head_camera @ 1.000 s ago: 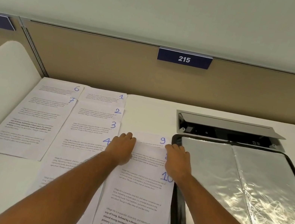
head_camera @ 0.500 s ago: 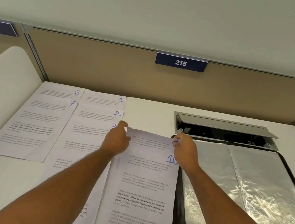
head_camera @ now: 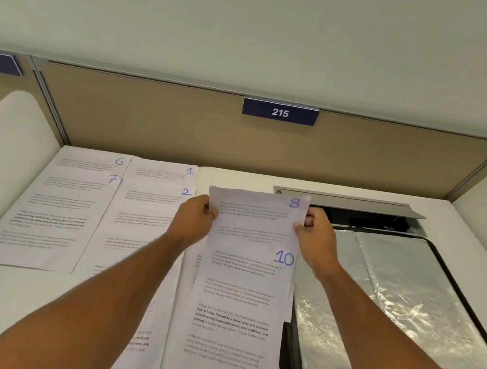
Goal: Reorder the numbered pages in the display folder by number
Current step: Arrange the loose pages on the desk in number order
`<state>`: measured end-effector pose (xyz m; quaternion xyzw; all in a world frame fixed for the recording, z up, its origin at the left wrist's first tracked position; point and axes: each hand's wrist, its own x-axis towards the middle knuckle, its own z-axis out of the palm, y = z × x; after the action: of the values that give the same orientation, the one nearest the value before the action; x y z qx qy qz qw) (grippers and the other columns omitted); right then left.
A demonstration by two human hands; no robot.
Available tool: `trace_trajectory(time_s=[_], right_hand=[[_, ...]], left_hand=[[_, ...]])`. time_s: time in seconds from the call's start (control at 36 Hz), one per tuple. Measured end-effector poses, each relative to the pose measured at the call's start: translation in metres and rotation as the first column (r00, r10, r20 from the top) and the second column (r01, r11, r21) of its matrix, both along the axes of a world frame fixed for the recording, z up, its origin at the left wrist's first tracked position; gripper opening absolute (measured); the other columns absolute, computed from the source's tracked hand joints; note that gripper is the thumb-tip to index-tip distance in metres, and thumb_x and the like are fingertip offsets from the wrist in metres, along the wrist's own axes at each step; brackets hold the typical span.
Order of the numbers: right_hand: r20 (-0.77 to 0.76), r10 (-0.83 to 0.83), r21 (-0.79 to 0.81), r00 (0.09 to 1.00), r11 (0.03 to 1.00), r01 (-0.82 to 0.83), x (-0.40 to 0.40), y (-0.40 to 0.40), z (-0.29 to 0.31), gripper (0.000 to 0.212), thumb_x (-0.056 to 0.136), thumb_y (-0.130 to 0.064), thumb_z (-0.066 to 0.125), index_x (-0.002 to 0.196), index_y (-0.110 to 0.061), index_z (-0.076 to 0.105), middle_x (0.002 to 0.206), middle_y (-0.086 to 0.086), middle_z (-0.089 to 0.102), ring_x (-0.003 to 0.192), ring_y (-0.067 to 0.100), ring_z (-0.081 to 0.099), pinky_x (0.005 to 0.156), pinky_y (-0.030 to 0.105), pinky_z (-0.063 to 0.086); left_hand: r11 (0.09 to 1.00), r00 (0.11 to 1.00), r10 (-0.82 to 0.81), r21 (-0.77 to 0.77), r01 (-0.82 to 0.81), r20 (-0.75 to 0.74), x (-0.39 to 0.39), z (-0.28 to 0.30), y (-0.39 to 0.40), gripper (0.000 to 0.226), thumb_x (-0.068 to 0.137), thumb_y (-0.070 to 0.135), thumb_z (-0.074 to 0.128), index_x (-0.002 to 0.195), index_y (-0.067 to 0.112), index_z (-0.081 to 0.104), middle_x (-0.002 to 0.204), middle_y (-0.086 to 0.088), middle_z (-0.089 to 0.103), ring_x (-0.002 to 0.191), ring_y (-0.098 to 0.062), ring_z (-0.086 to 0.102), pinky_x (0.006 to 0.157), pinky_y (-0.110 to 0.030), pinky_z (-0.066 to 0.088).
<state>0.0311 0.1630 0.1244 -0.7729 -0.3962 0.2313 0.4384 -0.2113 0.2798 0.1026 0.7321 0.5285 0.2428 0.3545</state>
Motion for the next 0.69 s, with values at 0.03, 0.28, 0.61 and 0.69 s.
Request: trace_trajectory(time_s=[0.03,0.28,0.61,0.69], right_hand=[[-0.005,-0.01,-0.012,1.0,1.0,0.01,0.0,-0.001,0.001,0.015,0.101,-0.014,0.062,0.114,-0.017,0.057,0.101,-0.006,0.069,0.088,0.009,0.07,0.064,0.022,0.055],[0.016,-0.09,0.025,0.996,0.996,0.09,-0.016,-0.005,0.018,0.006,0.102,-0.016,0.062,0.098,-0.011,0.064,0.092,-0.003,0.068,0.08,0.009,0.066,0.059,0.017,0.046],[-0.048,-0.105,0.156,0.993,0.981,0.111,-0.056,0.025,0.072,0.011,0.1,-0.017,0.065,0.089,-0.015,0.066,0.088,-0.004,0.069,0.082,0.018,0.066,0.062,0.027,0.054],[-0.12,-0.057,0.172,0.991,0.982,0.078,-0.066,0.029,0.075,0.012,0.095,-0.017,0.065,0.087,-0.019,0.073,0.09,0.003,0.074,0.086,0.026,0.069,0.07,0.038,0.057]], left_hand=[[1.0,0.999,0.0,0.018,-0.001,0.032,-0.001,0.005,0.0,0.02,0.103,0.02,0.053,0.117,0.012,0.064,0.109,0.003,0.068,0.097,-0.019,0.064,0.077,-0.029,0.048],[0.996,0.959,0.062,0.049,-0.078,0.276,-0.009,0.047,0.0,0.012,0.103,0.019,0.055,0.112,0.018,0.062,0.105,0.006,0.07,0.094,-0.012,0.066,0.076,-0.025,0.05],[0.995,0.958,0.066,0.053,-0.084,0.277,-0.046,0.055,0.004,0.009,0.097,0.016,0.063,0.104,0.02,0.065,0.103,0.007,0.067,0.09,-0.016,0.065,0.072,-0.037,0.056],[0.991,0.948,0.055,0.099,-0.09,0.314,-0.062,0.062,0.004,0.011,0.09,0.012,0.064,0.099,0.017,0.066,0.101,0.006,0.068,0.087,-0.009,0.062,0.068,-0.024,0.05]])
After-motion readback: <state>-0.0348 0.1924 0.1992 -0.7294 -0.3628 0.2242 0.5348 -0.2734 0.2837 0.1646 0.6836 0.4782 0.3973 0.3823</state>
